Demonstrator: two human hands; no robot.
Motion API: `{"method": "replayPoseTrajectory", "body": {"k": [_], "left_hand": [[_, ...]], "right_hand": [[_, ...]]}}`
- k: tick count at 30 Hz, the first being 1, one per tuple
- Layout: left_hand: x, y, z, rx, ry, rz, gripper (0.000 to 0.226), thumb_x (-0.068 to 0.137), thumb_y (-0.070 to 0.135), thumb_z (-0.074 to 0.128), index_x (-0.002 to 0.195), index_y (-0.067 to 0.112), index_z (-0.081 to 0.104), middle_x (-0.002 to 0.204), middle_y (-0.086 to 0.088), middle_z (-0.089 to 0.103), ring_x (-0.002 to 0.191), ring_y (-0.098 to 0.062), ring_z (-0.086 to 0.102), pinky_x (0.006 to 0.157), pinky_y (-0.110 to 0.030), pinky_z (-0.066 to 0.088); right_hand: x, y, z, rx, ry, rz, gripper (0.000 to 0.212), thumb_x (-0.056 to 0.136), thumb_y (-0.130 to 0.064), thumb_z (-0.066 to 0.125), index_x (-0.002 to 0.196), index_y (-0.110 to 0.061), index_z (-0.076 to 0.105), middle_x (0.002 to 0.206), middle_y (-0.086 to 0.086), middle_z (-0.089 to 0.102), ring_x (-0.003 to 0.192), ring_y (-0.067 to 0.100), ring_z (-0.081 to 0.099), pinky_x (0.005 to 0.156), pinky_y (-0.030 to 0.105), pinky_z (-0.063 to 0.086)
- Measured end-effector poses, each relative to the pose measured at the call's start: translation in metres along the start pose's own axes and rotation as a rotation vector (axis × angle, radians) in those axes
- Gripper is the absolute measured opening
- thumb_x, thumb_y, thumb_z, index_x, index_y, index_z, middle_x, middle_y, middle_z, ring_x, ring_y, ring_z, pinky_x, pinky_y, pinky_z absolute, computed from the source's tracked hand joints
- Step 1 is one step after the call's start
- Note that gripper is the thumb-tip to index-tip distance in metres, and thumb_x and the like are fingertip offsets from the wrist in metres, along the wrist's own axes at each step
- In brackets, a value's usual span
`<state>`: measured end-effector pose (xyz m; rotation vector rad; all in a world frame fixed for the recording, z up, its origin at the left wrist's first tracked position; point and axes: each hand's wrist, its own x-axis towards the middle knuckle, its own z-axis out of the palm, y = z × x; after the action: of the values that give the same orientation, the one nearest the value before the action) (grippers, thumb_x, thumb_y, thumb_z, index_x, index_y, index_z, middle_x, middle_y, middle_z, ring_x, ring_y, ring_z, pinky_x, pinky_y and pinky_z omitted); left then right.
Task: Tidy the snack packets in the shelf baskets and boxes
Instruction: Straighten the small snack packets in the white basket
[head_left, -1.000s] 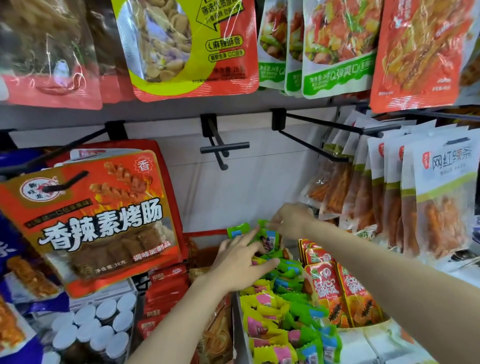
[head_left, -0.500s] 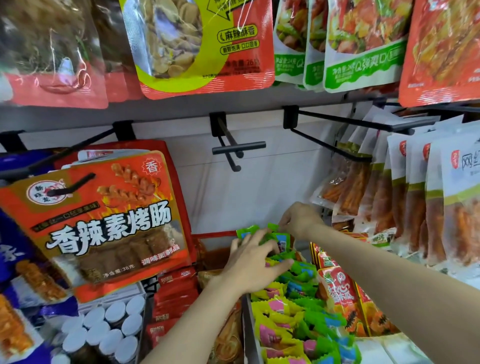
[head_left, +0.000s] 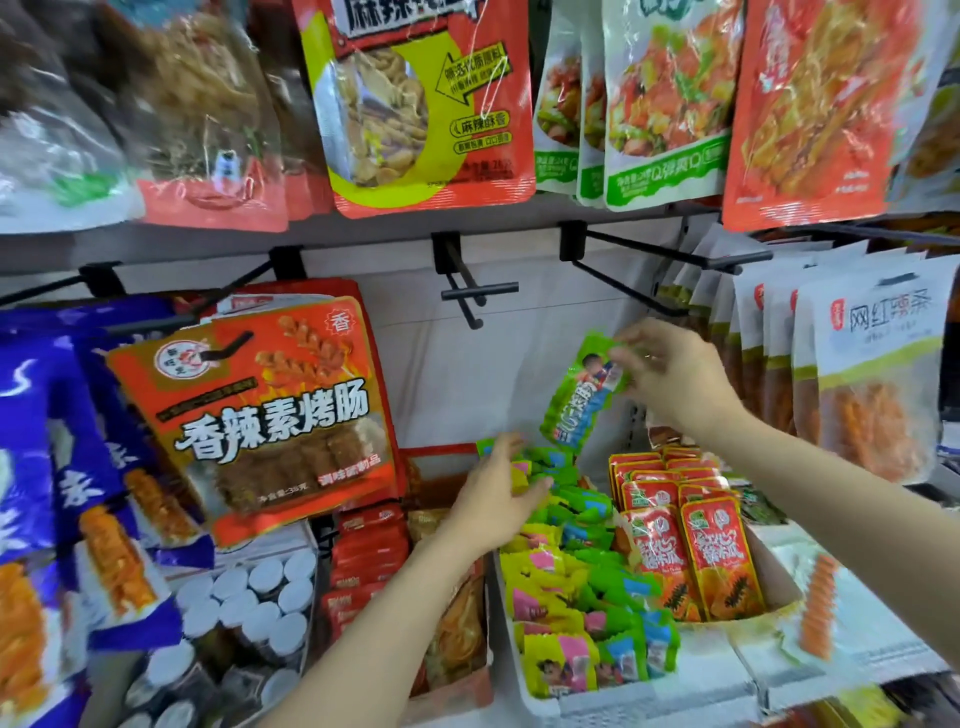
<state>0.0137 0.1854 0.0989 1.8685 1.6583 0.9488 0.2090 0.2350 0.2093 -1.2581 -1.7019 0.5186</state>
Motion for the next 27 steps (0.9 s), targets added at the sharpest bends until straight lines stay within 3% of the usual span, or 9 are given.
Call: {"method": "replayPoseTrajectory", "body": {"k": [2, 4, 6, 8, 11, 13, 18, 23, 27], "left_hand": [[-0.006, 0.014, -0.006, -0.182, 0.037, -0.053, 0.067, 0.089, 0.023, 0.071, 0.144, 0.009, 0.034, 0.144, -0.003, 0.045, 0.128, -0.017, 0.050, 0.107, -0.036, 0.041], [-0.015, 0.028, -0.009, -0.377, 0.018, -0.081, 0.063, 0.089, 0.016, 0.071, 0.143, 0.010, 0.039, 0.139, -0.002, 0.050, 0.126, -0.015, 0.051, 0.105, -0.037, 0.045], [-0.027, 0.038, -0.011, -0.580, -0.015, -0.102, 0.033, 0.090, 0.011, 0.067, 0.122, 0.016, 0.059, 0.116, 0.001, 0.066, 0.106, -0.010, 0.062, 0.089, -0.025, 0.053], [-0.043, 0.045, -0.013, -0.765, -0.037, -0.148, 0.013, 0.092, 0.012, 0.065, 0.103, 0.015, 0.070, 0.096, -0.001, 0.072, 0.085, -0.009, 0.066, 0.069, -0.021, 0.054], [-0.060, 0.046, -0.013, -0.958, -0.033, -0.251, 0.020, 0.094, 0.011, 0.060, 0.109, 0.002, 0.069, 0.100, -0.011, 0.072, 0.081, -0.012, 0.067, 0.064, -0.022, 0.055], [-0.068, 0.047, -0.012, -1.027, -0.017, -0.313, 0.023, 0.096, 0.009, 0.056, 0.113, -0.001, 0.066, 0.102, -0.011, 0.072, 0.080, -0.012, 0.068, 0.064, -0.020, 0.056], [-0.078, 0.050, -0.013, -1.094, -0.033, -0.373, 0.015, 0.096, 0.011, 0.055, 0.100, 0.009, 0.069, 0.089, -0.002, 0.076, 0.072, -0.007, 0.070, 0.064, -0.019, 0.055], [-0.083, 0.050, -0.014, -1.211, -0.049, -0.388, 0.029, 0.089, 0.023, 0.061, 0.112, 0.006, 0.067, 0.099, -0.007, 0.076, 0.080, -0.011, 0.072, 0.069, -0.023, 0.058], [-0.088, 0.050, -0.022, -1.615, -0.169, -0.522, 0.057, 0.090, 0.050, 0.053, 0.122, 0.003, 0.060, 0.117, -0.023, 0.068, 0.097, -0.035, 0.071, 0.069, -0.041, 0.061]], "right_hand": [[-0.006, -0.007, -0.013, 0.101, -0.022, 0.091, 0.008, 0.091, -0.018, 0.068, 0.087, -0.024, 0.064, 0.099, 0.009, 0.072, 0.094, 0.028, 0.069, 0.084, 0.049, 0.056], [-0.012, -0.013, -0.023, 0.183, -0.030, 0.154, 0.003, 0.092, -0.016, 0.066, 0.092, -0.018, 0.064, 0.105, 0.014, 0.070, 0.092, 0.031, 0.069, 0.076, 0.047, 0.059], [-0.018, -0.018, -0.032, 0.248, -0.022, 0.209, 0.014, 0.091, -0.016, 0.067, 0.101, -0.006, 0.065, 0.105, 0.015, 0.069, 0.078, 0.028, 0.071, 0.059, 0.036, 0.061], [-0.025, -0.021, -0.038, 0.192, -0.033, 0.249, 0.022, 0.091, -0.021, 0.068, 0.104, -0.005, 0.066, 0.094, 0.007, 0.070, 0.061, 0.019, 0.071, 0.055, 0.034, 0.061], [-0.033, -0.021, -0.042, 0.114, -0.074, 0.283, 0.009, 0.090, -0.022, 0.069, 0.092, -0.014, 0.067, 0.085, 0.004, 0.072, 0.063, 0.020, 0.073, 0.071, 0.056, 0.059], [-0.037, -0.021, -0.042, 0.160, -0.081, 0.316, 0.006, 0.091, -0.017, 0.068, 0.092, -0.012, 0.066, 0.090, 0.008, 0.072, 0.070, 0.026, 0.073, 0.077, 0.061, 0.056], [-0.043, -0.025, -0.041, 0.216, -0.097, 0.360, 0.018, 0.090, -0.008, 0.066, 0.104, 0.004, 0.064, 0.102, 0.021, 0.070, 0.071, 0.025, 0.071, 0.056, 0.027, 0.060], [-0.046, -0.030, -0.041, 0.282, -0.104, 0.374, 0.016, 0.091, -0.006, 0.064, 0.102, 0.006, 0.063, 0.084, 0.012, 0.068, 0.062, 0.017, 0.068, 0.050, 0.022, 0.058], [-0.049, -0.033, -0.041, 0.401, -0.125, 0.354, 0.015, 0.092, -0.006, 0.064, 0.102, 0.004, 0.062, 0.093, 0.019, 0.069, 0.080, 0.030, 0.069, 0.065, 0.035, 0.060]]}}
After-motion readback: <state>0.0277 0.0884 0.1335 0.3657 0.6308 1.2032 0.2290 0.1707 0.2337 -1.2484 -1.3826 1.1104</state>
